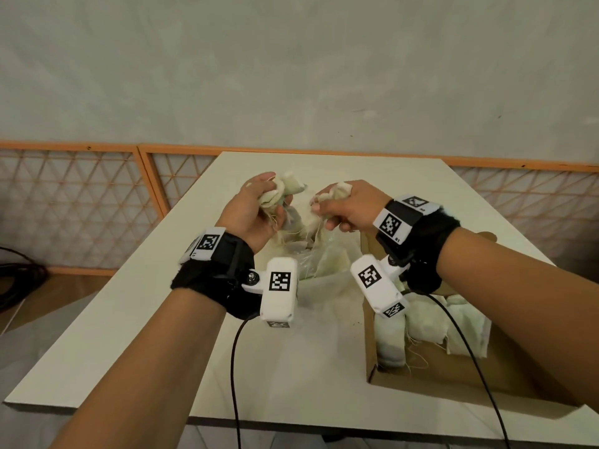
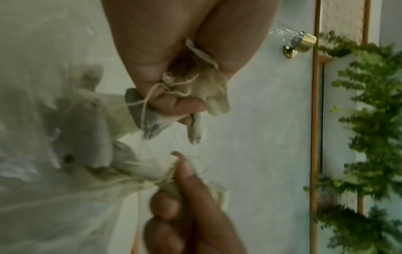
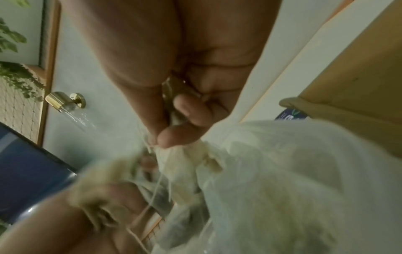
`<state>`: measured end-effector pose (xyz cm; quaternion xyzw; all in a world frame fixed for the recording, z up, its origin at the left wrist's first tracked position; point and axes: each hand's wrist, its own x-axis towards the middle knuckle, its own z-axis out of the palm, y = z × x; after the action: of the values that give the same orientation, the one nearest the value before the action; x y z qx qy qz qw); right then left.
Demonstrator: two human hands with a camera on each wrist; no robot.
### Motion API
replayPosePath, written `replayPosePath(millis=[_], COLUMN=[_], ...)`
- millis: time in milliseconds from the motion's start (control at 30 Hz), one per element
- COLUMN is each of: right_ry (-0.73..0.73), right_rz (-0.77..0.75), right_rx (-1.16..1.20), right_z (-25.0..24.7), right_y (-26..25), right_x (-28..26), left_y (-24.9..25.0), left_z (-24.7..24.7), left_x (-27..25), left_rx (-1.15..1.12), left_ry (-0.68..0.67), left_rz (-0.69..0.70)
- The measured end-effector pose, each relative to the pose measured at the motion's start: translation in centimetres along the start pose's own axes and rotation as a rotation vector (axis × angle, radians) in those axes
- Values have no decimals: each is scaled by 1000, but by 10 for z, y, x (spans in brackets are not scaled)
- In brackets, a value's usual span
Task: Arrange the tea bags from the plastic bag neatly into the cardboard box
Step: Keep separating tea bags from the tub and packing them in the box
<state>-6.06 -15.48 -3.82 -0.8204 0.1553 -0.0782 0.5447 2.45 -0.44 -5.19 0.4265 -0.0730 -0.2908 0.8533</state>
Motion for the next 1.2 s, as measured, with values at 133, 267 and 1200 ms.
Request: replayPosePath(millis=[133, 267, 1200], right_ry=[-65, -90, 256], right_rz=[39, -49, -334], right_rx=[202, 89, -170], right_z=[-3, 3, 14], right_y=[-7, -16, 4], right_x=[-3, -4, -10], left_y=[-16, -21, 2], left_z=[-1, 11, 7], left_x=[-1, -8, -3], left_rx=[138, 375, -429], left_ry=[35, -243, -301], left_rz=[16, -38, -59])
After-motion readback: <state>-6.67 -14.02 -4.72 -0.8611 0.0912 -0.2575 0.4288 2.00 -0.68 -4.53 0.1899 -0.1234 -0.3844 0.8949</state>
